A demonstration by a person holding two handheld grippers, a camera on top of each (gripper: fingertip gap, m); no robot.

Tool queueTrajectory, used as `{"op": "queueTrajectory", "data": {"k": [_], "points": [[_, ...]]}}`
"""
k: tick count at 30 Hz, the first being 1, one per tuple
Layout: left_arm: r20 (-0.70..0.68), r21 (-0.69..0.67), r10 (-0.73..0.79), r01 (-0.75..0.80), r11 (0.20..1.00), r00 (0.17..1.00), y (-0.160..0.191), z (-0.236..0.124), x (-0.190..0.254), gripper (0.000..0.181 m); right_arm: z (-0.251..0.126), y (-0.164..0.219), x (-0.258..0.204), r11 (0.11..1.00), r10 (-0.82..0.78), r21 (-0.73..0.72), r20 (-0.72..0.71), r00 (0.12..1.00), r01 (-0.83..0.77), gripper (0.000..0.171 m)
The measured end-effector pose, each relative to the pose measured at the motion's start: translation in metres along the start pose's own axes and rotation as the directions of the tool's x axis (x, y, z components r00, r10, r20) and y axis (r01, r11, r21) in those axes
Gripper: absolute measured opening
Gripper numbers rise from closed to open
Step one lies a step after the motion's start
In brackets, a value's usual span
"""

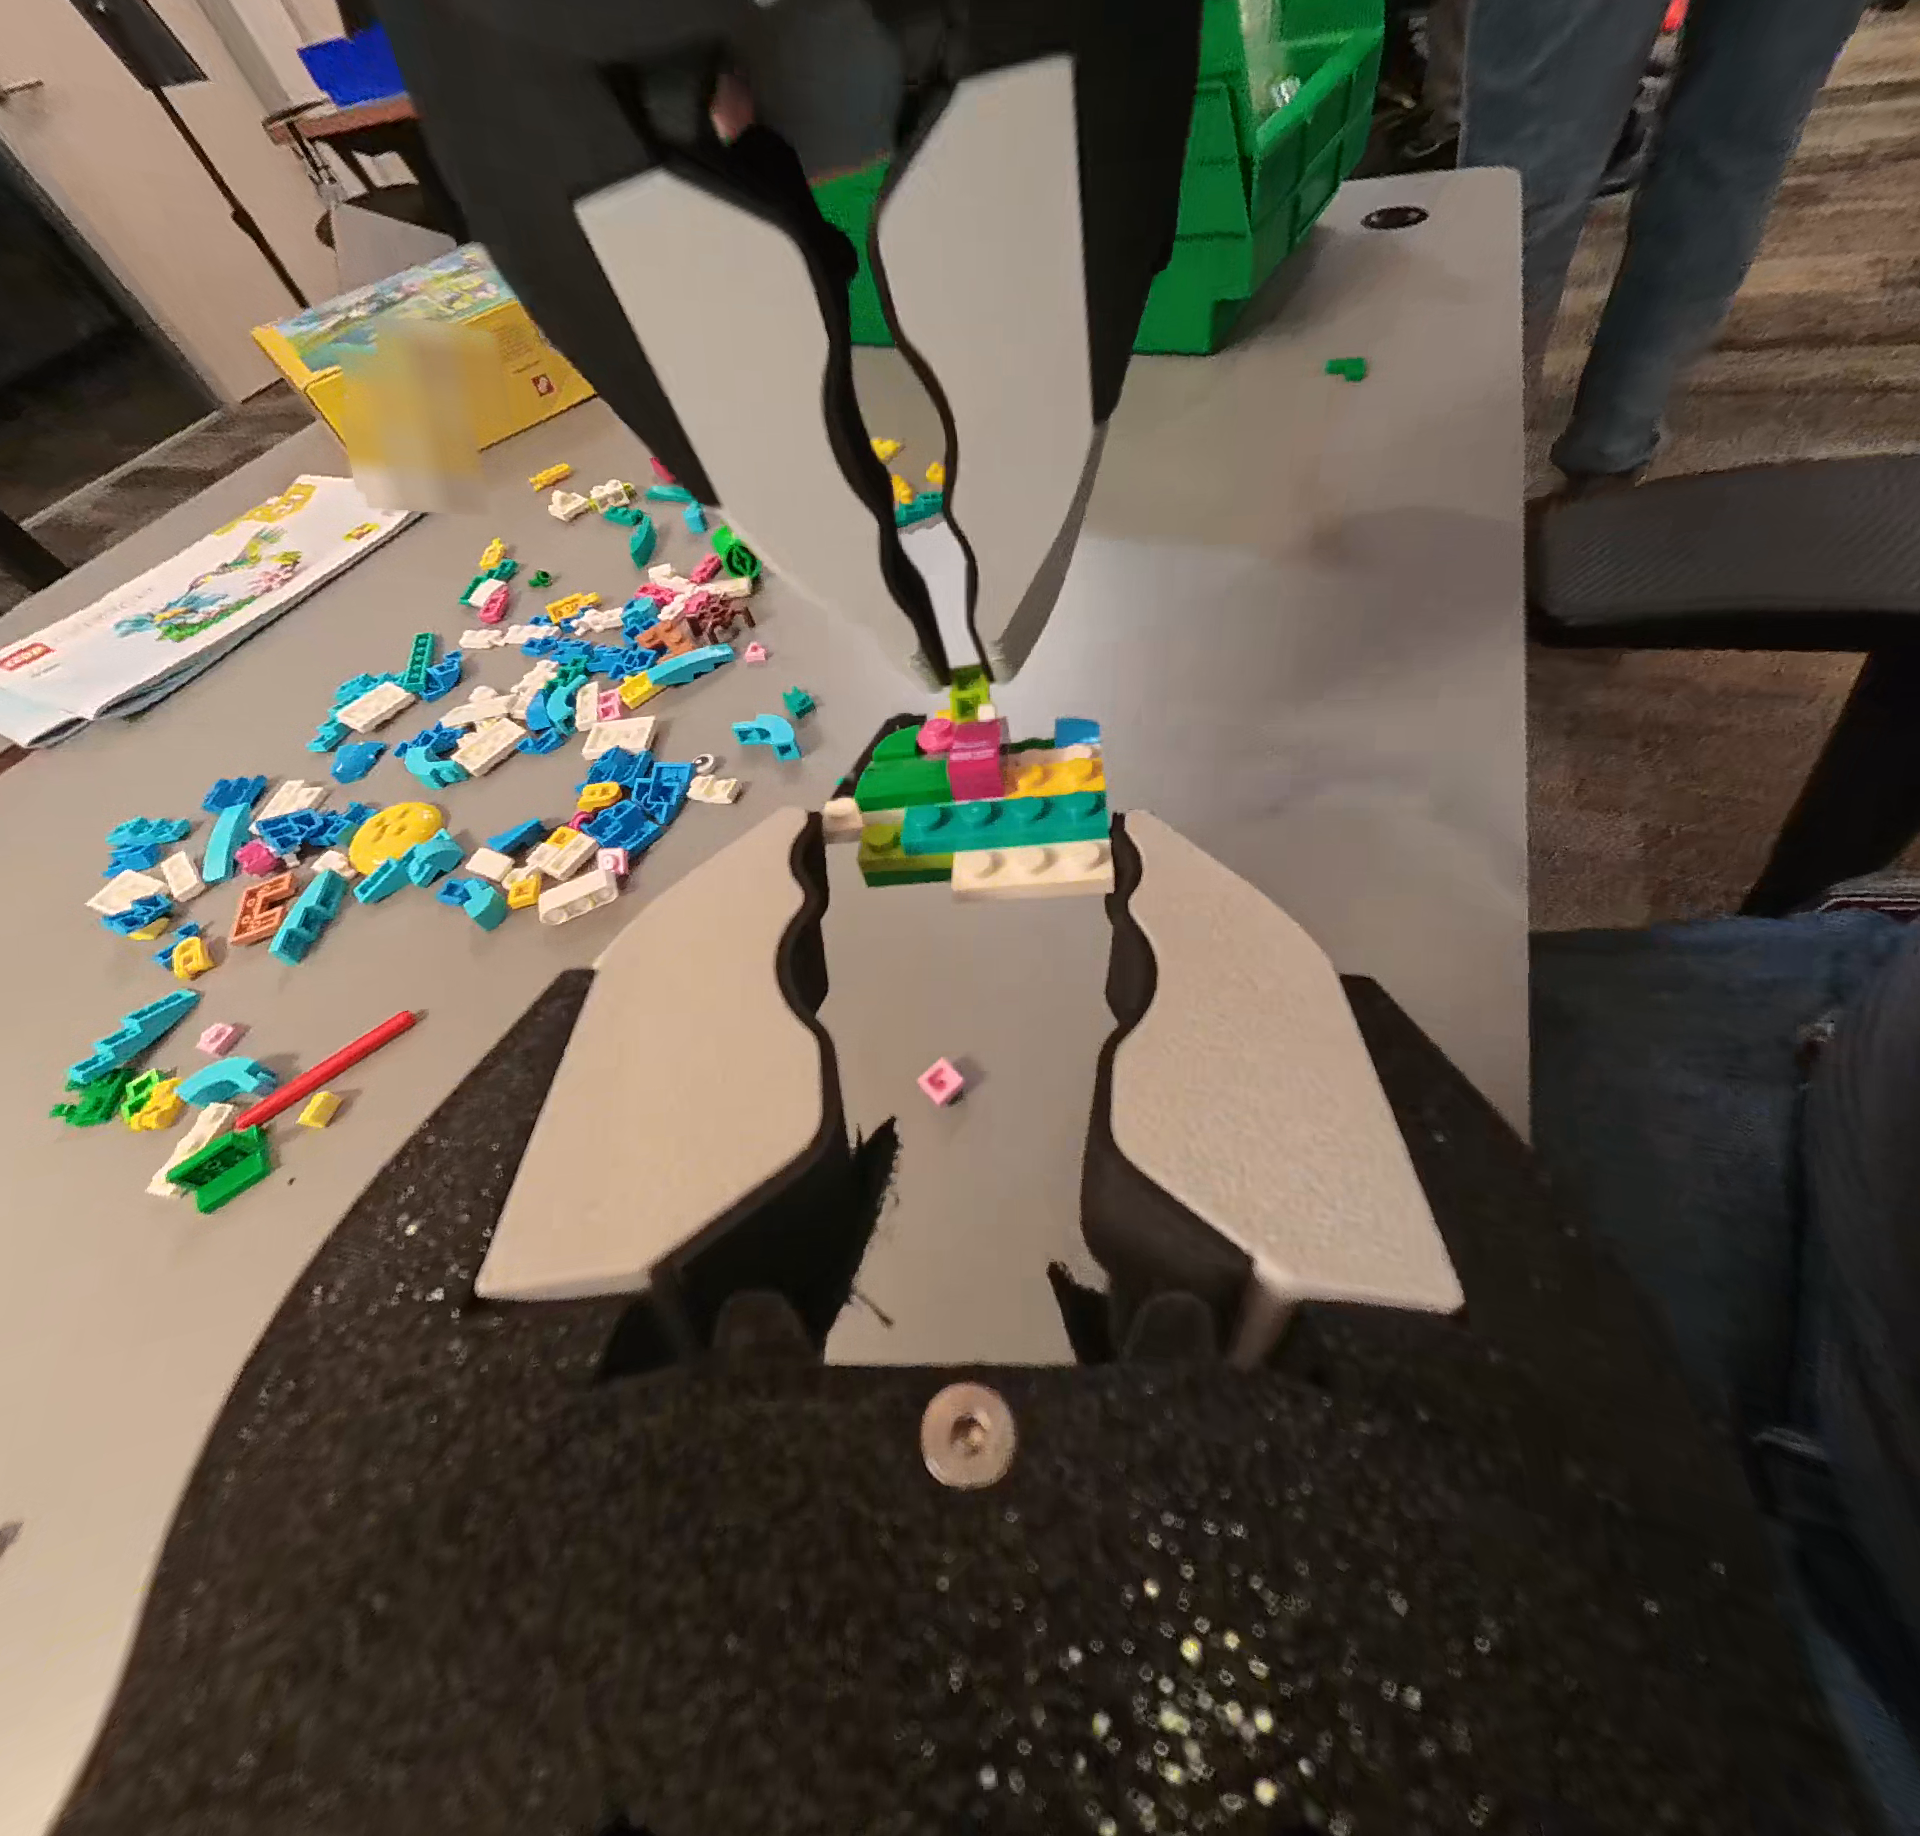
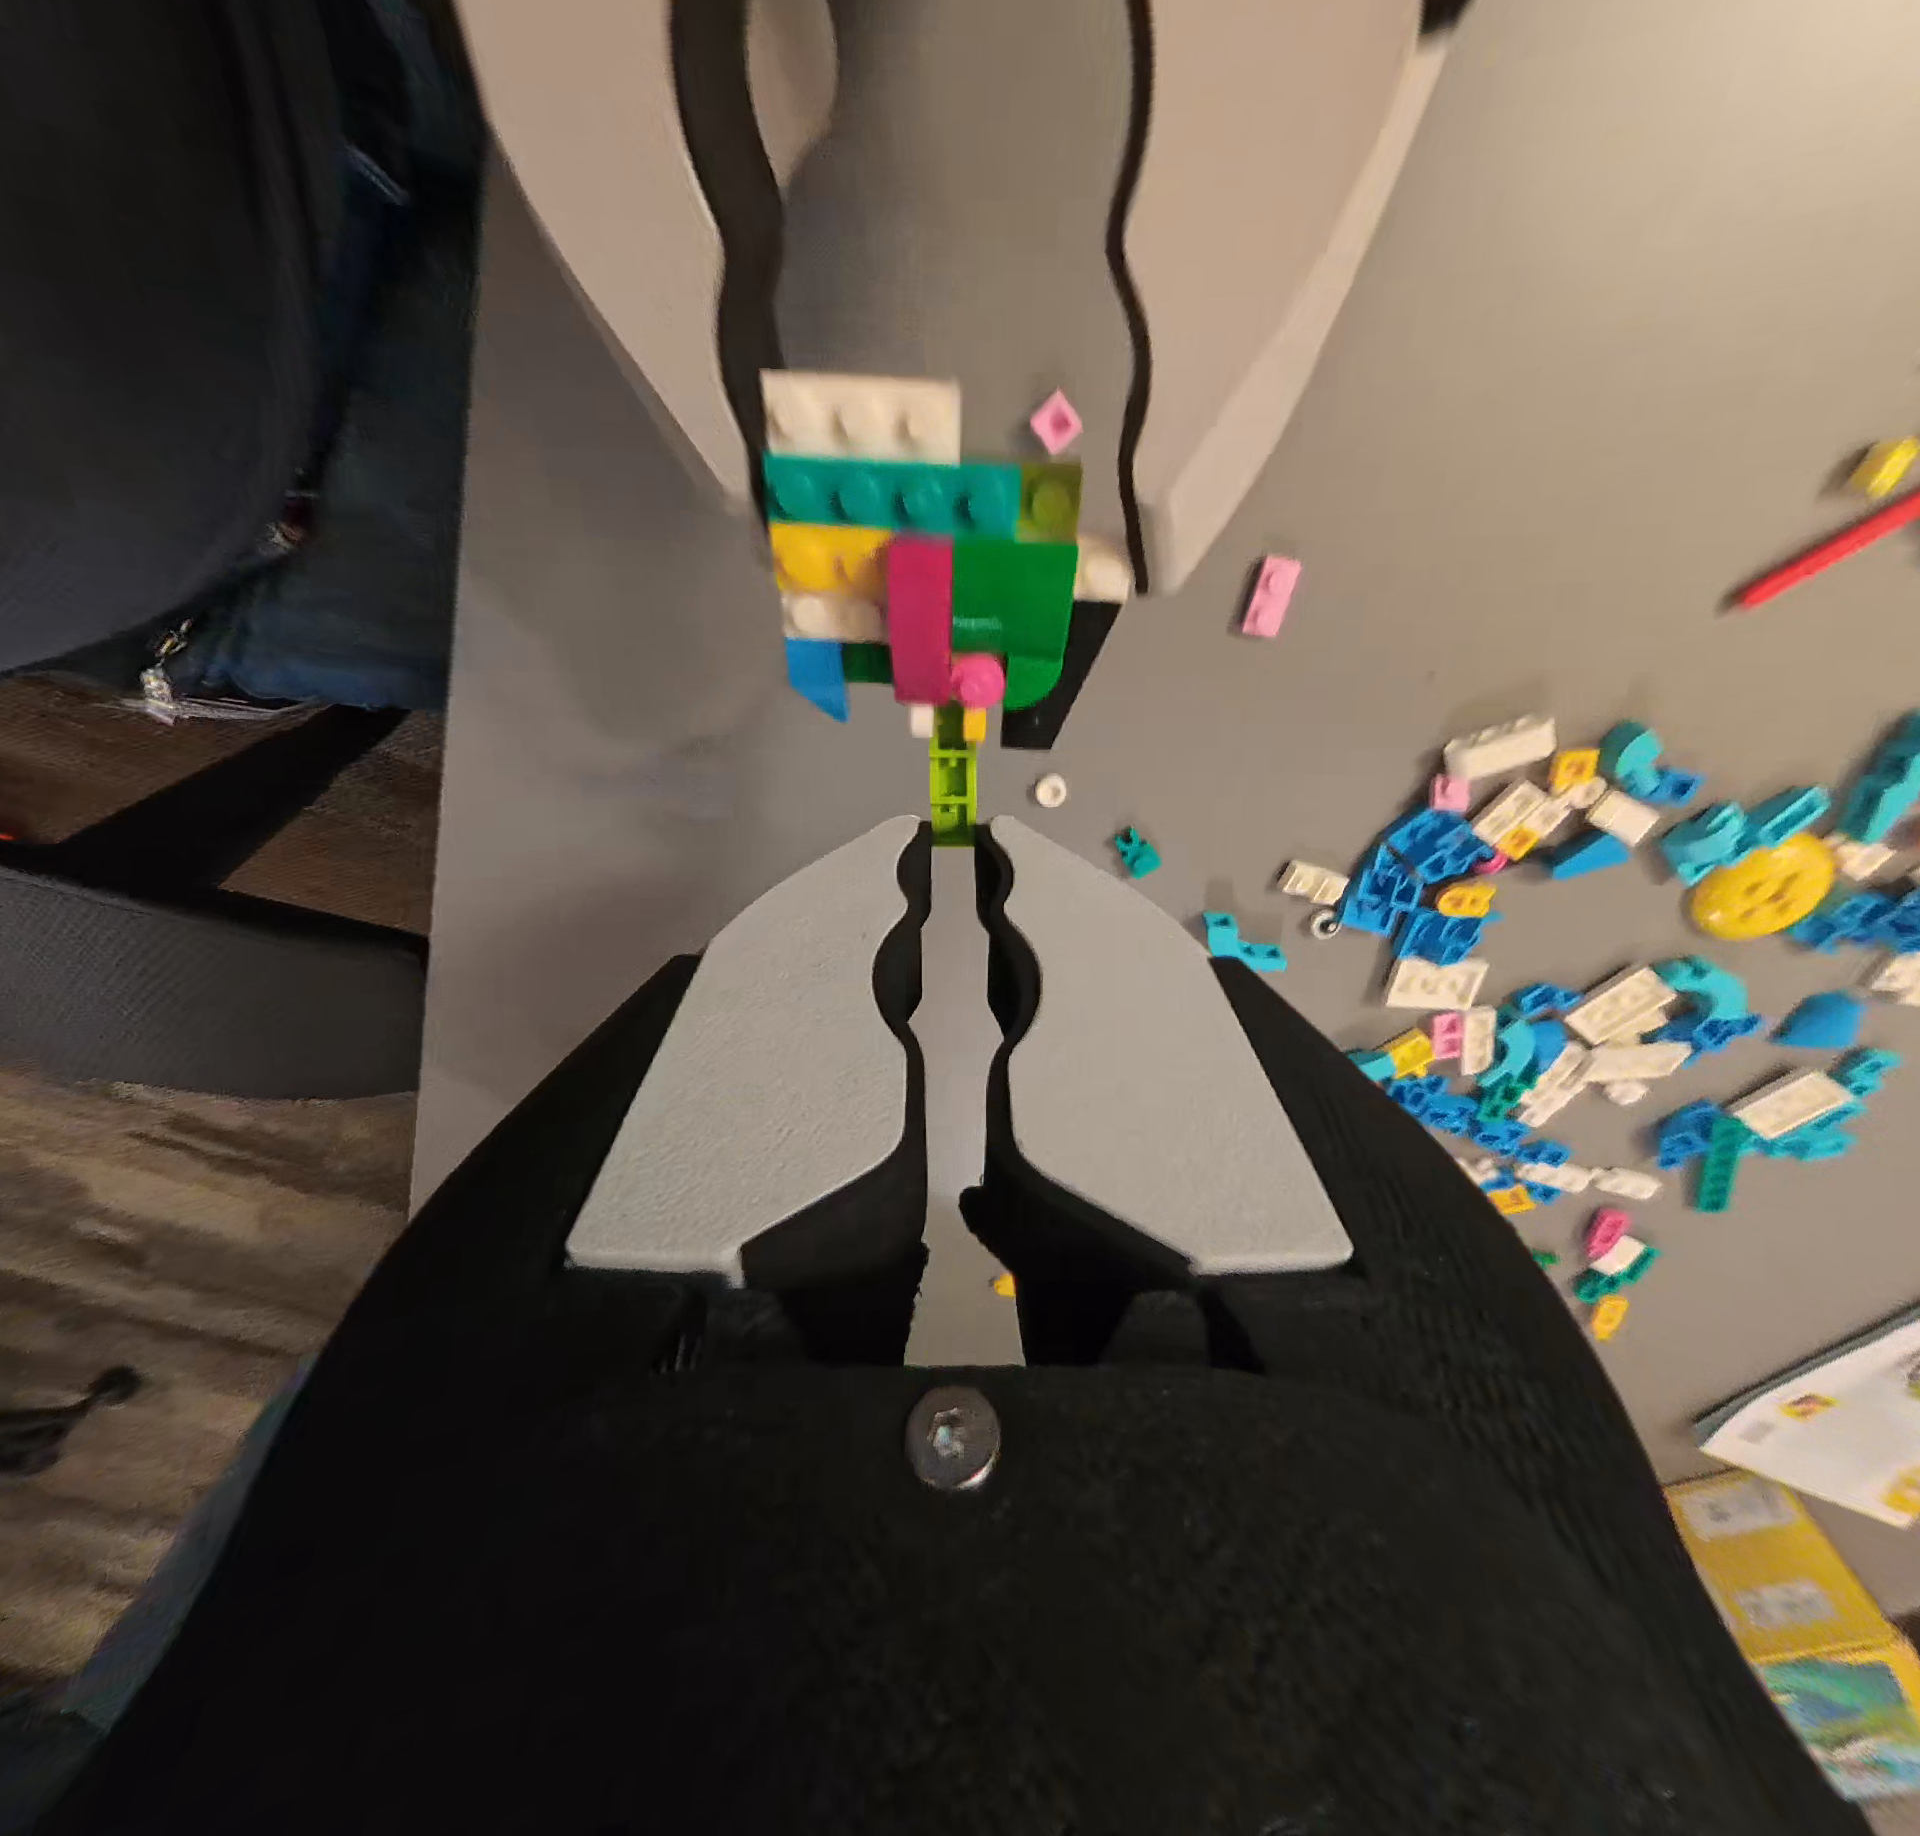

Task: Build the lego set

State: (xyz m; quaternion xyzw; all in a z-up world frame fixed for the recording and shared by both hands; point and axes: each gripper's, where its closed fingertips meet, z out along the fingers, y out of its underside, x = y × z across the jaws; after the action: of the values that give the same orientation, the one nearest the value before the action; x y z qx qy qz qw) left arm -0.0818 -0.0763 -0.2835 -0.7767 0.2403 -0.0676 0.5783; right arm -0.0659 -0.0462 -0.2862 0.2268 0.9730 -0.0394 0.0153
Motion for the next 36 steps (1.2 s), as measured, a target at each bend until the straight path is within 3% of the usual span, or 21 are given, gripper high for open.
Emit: {"op": "queueTrajectory", "data": {"k": [11,15,18,21,26,29,33,36], "points": [[0.003,-0.069,0.014,-0.014,0.998,1.000,0.013,0.009,0.004,0.051,0.000,-0.018,0.003,0.998,-0.012,0.068,0.006,1.000,0.012,0.006],[0.020,-0.109,0.021,-0.019,0.994,1.000,0.020,0.006,-0.003,0.051,0.007,0.028,0.013,0.982,0.087,-0.169,0.005,0.996,-0.085,0.005],[0.039,-0.130,0.024,-0.019,0.991,0.999,0.024,0.003,-0.010,0.051,0.013,0.075,0.015,0.898,0.204,-0.400,0.007,0.979,-0.185,0.005],[0.041,-0.142,0.026,-0.020,0.990,0.999,0.026,0.002,-0.013,0.052,0.028,0.092,0.016,0.865,0.266,-0.448,0.029,0.964,-0.225,0.005],[0.037,-0.145,0.008,-0.002,0.989,0.999,0.029,-0.001,-0.017,0.051,0.045,0.081,0.023,0.908,0.306,-0.310,0.034,0.951,-0.282,0.007],[0.033,-0.154,0.003,0.002,0.988,0.999,0.032,-0.002,-0.019,0.051,0.043,0.080,0.033,0.936,0.296,-0.181,-0.048,0.954,-0.300,0.015],[0.026,-0.145,-0.007,0.011,0.989,1.000,0.034,-0.005,-0.022,0.051,0.031,0.081,0.034,0.924,0.375,0.116,-0.099,0.922,-0.364,0.018],[0.012,-0.124,-0.019,0.020,0.992,1.000,0.031,-0.006,-0.022,0.051,0.032,0.087,0.038,0.864,0.452,0.317,-0.148,0.879,-0.391,0.018]]}}
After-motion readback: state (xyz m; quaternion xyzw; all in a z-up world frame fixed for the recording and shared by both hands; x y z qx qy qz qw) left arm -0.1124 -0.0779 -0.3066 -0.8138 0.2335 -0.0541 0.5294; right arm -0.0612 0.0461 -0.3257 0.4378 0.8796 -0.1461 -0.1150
